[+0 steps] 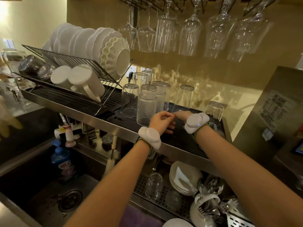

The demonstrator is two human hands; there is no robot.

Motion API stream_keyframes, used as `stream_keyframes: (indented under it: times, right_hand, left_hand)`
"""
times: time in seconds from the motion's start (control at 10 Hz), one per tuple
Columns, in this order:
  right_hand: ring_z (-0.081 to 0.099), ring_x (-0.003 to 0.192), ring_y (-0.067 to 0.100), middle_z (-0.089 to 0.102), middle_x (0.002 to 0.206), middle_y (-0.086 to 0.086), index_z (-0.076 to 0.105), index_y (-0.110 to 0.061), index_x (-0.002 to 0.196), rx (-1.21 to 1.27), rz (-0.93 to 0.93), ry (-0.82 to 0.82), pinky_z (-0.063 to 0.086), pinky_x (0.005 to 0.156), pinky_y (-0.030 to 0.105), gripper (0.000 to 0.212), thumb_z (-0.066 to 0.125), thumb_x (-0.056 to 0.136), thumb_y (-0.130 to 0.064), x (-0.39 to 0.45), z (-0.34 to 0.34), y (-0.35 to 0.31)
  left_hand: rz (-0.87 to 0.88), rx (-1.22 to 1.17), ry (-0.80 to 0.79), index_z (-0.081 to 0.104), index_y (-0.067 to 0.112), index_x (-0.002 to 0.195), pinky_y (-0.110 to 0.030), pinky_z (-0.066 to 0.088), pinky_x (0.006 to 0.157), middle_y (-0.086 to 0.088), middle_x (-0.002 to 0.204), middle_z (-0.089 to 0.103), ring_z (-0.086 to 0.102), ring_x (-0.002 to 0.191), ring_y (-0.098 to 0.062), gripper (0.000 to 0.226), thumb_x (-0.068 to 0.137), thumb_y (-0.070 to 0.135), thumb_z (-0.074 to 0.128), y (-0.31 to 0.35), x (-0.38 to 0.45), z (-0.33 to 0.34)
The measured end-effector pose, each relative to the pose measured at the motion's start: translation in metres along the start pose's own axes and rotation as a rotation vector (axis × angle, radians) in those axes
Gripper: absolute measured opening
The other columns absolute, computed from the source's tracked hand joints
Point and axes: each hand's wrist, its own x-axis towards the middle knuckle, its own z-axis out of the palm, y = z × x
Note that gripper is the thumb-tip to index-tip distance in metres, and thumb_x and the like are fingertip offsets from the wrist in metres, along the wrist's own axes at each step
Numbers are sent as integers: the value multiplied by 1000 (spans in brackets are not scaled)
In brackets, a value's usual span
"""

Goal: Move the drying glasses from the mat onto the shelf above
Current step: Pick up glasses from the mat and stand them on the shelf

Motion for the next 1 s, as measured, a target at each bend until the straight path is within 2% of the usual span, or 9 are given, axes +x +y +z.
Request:
stream_keyframes:
  times: [0.1,0.2,0.3,0.4,0.5,0.6,0.7,0.8,1.0]
  right_hand:
    - [46,68,15,57,105,12,49,-14,79,498,25,57,40,56,21,18,43,96,-14,-14,12,3]
    - [46,62,12,48,73,2,44,-16,69,487,27,7,39,59,23,28,42,97,-16,-24,19,0]
    - [50,62,17,50,70,6,48,-12,70,536,20,2,51,70,31,26,43,96,-13,-37,24,-12]
    - [52,64,19,51,71,9,56,-7,80,577,38,-72,50,90,38,21,45,96,-16,-55,35,-21]
    - [49,62,19,47,69,9,60,-2,109,576,3,-127,51,78,35,30,44,98,-24,-73,46,-28]
    - [47,59,16,47,66,8,60,-2,111,570,-22,-137,46,60,27,32,43,98,-25,-85,56,-29]
    - [46,58,17,47,65,8,59,-5,91,599,-54,-124,46,65,30,26,42,99,-24,-94,66,-29]
    - [44,56,19,44,62,10,57,-5,86,749,-41,-202,46,74,38,28,40,100,-22,-103,80,-22]
    - [51,65,15,51,70,6,55,-10,116,648,5,-243,50,77,34,27,40,99,-26,-111,106,5]
  left_hand:
    - [-11,-59,-1,58,14,78,-24,56,50,-7,74,60,60,64,-17,18,92,6,50,4,-10,-9]
    - [22,1,-9,57,12,82,-23,56,52,-6,78,60,60,67,-17,14,92,6,50,9,-23,-18]
    - [24,19,11,57,16,77,-22,56,48,-5,77,60,60,64,-16,19,92,6,51,14,-35,-25]
    - [41,54,43,58,16,77,-21,54,42,-5,72,61,60,48,-9,20,92,5,50,13,-51,-32]
    - [67,104,76,62,16,75,-21,51,41,-1,60,65,58,42,-7,22,89,4,51,10,-61,-39]
    - [67,100,96,63,19,68,-19,49,41,6,47,65,57,39,-6,27,87,3,51,7,-70,-44]
    - [66,108,124,62,20,67,-21,49,42,7,47,65,57,40,-6,27,84,3,51,4,-79,-48]
    - [53,133,140,62,22,69,-21,50,43,6,50,65,58,40,-4,25,84,5,52,-3,-90,-51]
    - [-57,166,88,62,24,74,-21,53,46,7,55,67,62,46,-4,24,87,7,51,-35,-112,-55]
